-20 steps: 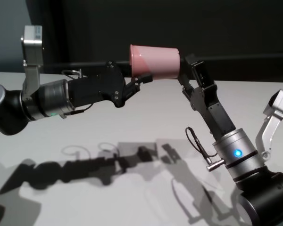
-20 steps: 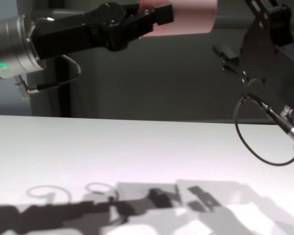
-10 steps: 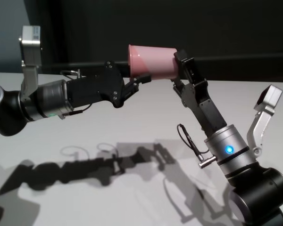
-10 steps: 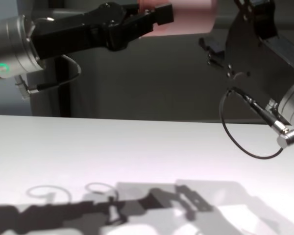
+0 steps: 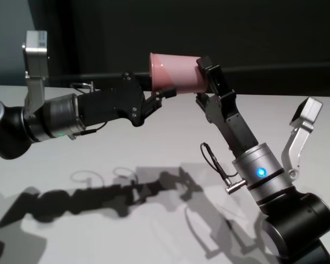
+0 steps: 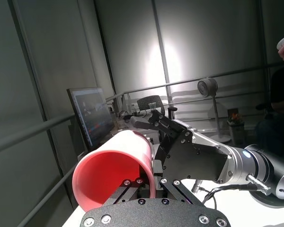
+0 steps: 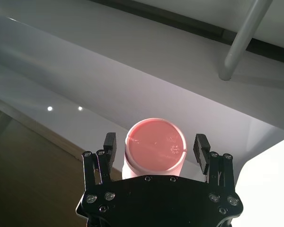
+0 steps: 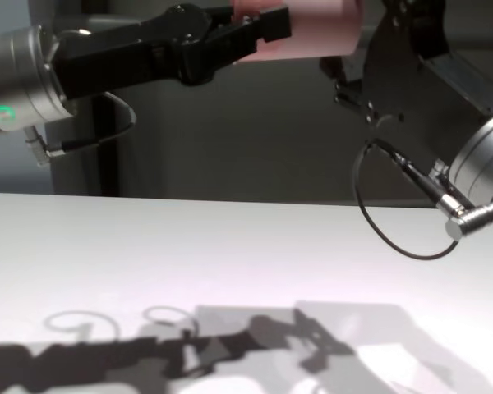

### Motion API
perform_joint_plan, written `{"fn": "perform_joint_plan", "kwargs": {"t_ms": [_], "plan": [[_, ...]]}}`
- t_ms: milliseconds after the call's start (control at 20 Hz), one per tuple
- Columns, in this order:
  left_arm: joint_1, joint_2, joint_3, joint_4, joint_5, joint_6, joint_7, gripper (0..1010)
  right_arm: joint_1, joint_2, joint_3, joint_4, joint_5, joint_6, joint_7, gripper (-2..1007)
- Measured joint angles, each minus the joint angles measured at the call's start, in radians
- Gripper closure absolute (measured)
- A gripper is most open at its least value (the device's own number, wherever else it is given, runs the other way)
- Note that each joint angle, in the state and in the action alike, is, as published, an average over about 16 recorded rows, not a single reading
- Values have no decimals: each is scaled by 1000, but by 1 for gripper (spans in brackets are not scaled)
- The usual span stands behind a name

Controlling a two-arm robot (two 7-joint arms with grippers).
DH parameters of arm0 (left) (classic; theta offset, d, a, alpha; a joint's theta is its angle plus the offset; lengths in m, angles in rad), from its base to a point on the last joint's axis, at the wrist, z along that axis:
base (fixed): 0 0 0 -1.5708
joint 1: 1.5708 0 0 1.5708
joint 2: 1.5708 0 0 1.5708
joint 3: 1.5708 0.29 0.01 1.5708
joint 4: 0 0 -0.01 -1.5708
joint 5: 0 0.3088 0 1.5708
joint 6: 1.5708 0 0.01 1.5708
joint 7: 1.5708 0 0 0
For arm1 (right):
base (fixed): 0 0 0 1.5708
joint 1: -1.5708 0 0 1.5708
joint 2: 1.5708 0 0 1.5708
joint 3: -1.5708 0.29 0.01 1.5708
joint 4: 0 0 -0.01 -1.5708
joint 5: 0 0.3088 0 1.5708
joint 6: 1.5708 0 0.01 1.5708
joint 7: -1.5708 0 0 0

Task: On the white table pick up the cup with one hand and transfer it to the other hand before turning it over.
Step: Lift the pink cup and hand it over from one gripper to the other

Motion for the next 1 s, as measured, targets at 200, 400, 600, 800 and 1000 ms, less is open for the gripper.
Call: {"fn": "perform_joint_plan", "kwargs": {"t_ms": [200,400,600,800,1000], "plan": [[0,0,0,0,0,0,0,963,8,3,-11,4,6,-7,0,3],[0,0,0,0,0,0,0,963,15,6,-20,7,12,-14,0,3],[0,0,0,0,0,0,0,962,20,11,-28,8,19,-20,-1,3],[0,0,0,0,0,0,0,962,24,16,-34,10,24,-24,-2,3],[0,0,0,0,0,0,0,962,26,19,-37,10,27,-27,-2,3]]}}
